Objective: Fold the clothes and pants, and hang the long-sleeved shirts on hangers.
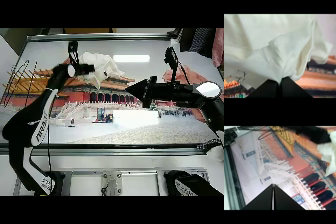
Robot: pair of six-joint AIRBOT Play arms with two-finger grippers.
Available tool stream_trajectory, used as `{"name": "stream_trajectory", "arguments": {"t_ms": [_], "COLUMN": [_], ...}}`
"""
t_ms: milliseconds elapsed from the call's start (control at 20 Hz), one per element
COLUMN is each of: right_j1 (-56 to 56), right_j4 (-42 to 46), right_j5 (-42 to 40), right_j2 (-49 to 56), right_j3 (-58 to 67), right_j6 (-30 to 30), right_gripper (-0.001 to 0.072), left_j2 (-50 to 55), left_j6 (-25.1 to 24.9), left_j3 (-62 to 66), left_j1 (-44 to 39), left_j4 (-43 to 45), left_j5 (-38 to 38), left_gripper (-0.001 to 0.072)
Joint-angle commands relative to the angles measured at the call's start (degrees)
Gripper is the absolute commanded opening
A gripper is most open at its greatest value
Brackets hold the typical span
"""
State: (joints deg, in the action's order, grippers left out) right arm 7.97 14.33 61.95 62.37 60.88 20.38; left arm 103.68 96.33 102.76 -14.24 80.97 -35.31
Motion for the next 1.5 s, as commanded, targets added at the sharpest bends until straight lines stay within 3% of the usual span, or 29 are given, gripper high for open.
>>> {"name": "stream_trajectory", "arguments": {"t_ms": [0,250,350,550,750,850,1050,1200,1250,1300,1350,1450], "right_j1": [0.07,-0.22,-2.78,-12.09,-20.31,-22.86,-24.3,-24.3,-24.3,-24.3,-24.3,-24.3], "right_j4": [-3.85,-11.34,-10.97,-0.59,9.51,13.03,16.2,16.79,16.81,16.81,16.81,17.03], "right_j5": [-0.02,-0.63,-4.39,-13.38,-18.16,-17.57,-12.24,-8.59,-7.56,-6.78,-5.84,-4.04], "right_j2": [0.04,0.02,-0.7,-6.99,-13.97,-15.58,-15.26,-13.53,-12.9,-12.44,-12.04,-11.5], "right_j3": [-0.02,-0.02,0.5,3.02,3.48,3.48,3.45,3.45,3.45,3.45,3.45,3.45], "right_j6": [0.02,0.04,5.44,14.45,23.8,27.47,28.11,28.13,28.13,28.13,28.13,28.13], "right_gripper": [0.002,0.0017,0.0015,0.0015,0.0015,0.0015,0.0015,0.0015,0.0015,0.0015,0.0015,0.0016], "left_j2": [-9.53,-23.93,-28.89,-36.79,-41.44,-42.88,-41.94,-38.45,-37.16,-35.82,-34.69,-32.61], "left_j6": [-3.15,-3.54,-3.54,-3.52,-3.21,1.42,11.28,10.14,9.49,8.07,7.02,5.49], "left_j3": [8.94,14.88,14.88,14.88,10.64,5.01,-9.73,-20.94,-23.87,-26.43,-27.5,-26.4], "left_j1": [-1.46,-8.2,-12.24,-21.09,-25.92,-22.73,-8.79,-1.05,0.66,2.21,3.45,4.39], "left_j4": [-0.02,-0.02,0.0,0.07,0.68,0.7,0.31,0.26,0.31,0.24,-0.17,-1.16], "left_j5": [-6.97,-8.7,-6.8,-1.29,-0.63,-3.34,-15.63,-25.57,-28.02,-28.72,-28.52,-27.21], "left_gripper": [0.0016,0.0016,0.0016,0.0015,0.0015,0.0014,0.0015,0.0015,0.0052,0.0382,0.0597,0.0612]}}
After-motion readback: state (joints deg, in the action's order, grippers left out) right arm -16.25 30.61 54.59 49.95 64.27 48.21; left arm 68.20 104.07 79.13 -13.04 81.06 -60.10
